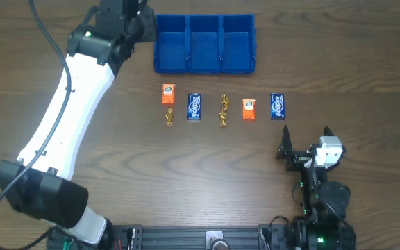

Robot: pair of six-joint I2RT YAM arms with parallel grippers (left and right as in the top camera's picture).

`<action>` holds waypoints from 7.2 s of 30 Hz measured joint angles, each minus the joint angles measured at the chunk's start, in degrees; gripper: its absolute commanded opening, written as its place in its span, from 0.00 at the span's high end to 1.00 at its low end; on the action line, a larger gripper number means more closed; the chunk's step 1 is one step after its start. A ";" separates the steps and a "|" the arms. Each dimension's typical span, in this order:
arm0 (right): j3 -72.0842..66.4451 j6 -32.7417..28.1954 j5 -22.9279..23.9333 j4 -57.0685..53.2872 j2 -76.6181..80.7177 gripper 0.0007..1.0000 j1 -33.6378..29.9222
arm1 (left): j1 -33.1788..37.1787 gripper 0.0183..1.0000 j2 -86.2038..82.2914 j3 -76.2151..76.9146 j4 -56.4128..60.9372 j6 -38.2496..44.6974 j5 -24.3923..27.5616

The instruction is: Sort Candies Into Trays

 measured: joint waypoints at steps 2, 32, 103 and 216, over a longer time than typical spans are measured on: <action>0.00 0.00 0.00 0.00 0.00 0.00 0.00 | -0.13 0.72 1.73 0.07 1.68 0.04 -0.09; 0.00 0.00 0.00 0.00 0.00 0.00 0.00 | -3.30 0.72 18.12 0.04 7.85 0.00 -0.02; 0.00 0.00 0.00 0.00 0.00 0.00 0.00 | -10.43 0.02 5.07 -6.73 -12.33 -9.88 0.04; 0.00 0.00 0.00 0.00 0.00 0.00 0.00 | -4.09 0.73 20.68 4.72 2.99 -3.15 -2.93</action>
